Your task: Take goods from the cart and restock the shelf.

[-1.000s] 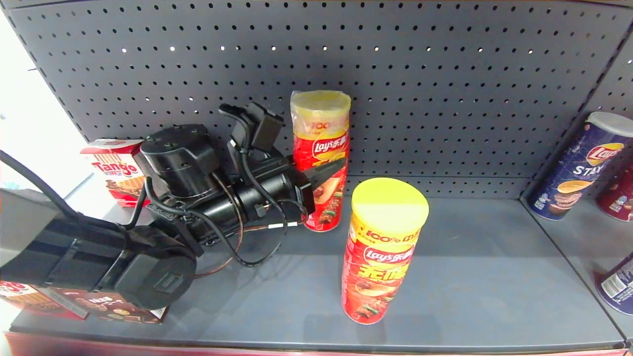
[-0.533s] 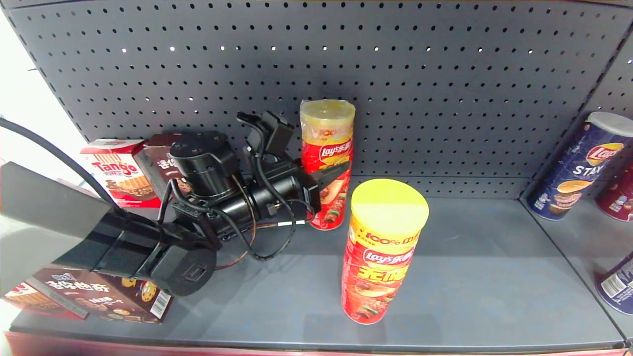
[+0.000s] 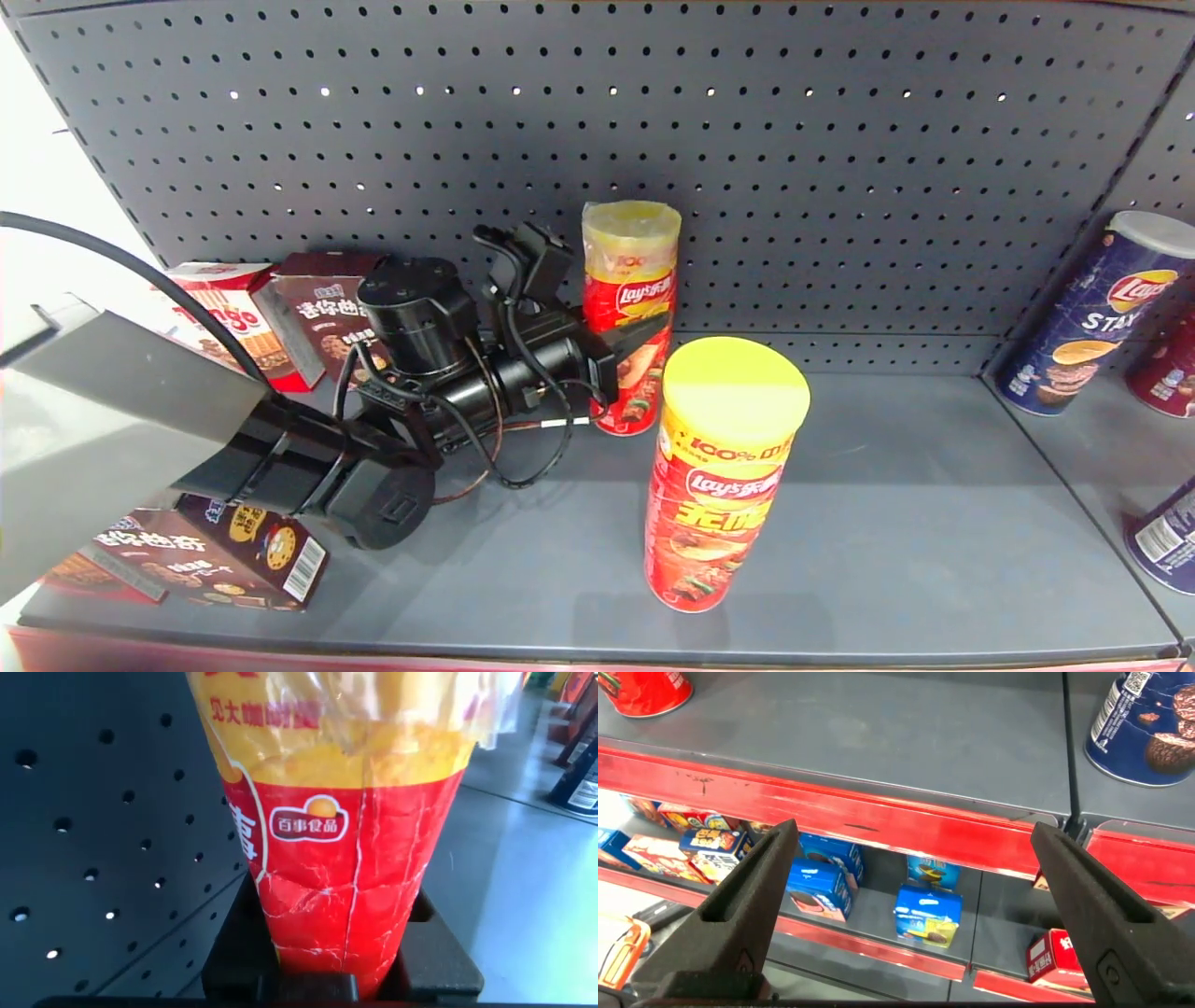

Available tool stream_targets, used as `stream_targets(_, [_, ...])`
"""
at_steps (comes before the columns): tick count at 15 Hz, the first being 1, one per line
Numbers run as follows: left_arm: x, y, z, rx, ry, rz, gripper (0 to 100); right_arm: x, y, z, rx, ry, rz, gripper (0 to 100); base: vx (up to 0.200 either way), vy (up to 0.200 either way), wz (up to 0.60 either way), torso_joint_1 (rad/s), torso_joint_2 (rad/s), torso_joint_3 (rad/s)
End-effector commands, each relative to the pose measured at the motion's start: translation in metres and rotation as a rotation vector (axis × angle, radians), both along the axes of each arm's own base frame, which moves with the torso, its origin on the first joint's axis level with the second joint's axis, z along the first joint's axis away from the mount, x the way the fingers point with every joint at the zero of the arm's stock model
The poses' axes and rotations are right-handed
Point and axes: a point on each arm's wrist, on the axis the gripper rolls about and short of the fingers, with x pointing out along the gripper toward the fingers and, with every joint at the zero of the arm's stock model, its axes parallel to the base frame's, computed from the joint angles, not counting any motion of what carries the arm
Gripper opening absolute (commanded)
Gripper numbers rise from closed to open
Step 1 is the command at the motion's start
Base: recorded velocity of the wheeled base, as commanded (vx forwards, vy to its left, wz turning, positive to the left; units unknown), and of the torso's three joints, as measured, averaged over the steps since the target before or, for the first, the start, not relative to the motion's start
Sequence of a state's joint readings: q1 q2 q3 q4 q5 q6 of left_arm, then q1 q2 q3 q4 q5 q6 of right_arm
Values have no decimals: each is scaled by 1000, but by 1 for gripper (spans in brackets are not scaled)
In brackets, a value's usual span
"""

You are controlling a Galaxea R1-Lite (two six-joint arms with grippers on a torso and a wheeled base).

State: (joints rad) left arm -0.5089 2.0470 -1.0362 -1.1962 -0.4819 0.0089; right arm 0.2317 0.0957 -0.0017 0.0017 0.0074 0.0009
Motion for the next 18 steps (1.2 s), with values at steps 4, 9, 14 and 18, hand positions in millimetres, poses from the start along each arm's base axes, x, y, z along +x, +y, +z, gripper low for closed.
stream_targets(4, [2, -3, -7, 7, 10, -3, 0, 0, 0, 0, 0, 3, 0, 100, 0, 0, 0, 0, 0, 0])
stream_targets(9, [1, -4, -11, 14, 11, -5, 0, 0, 0, 0, 0, 3, 0, 100, 0, 0, 0, 0, 0, 0])
stream_targets(14, [-1, -6, -13, -4, -13, -9, 100, 0, 0, 0, 0, 3, 0, 100, 0, 0, 0, 0, 0, 0])
stream_targets(18, [-9, -2, 2, -16, -34, -9, 100, 0, 0, 0, 0, 3, 0, 100, 0, 0, 0, 0, 0, 0])
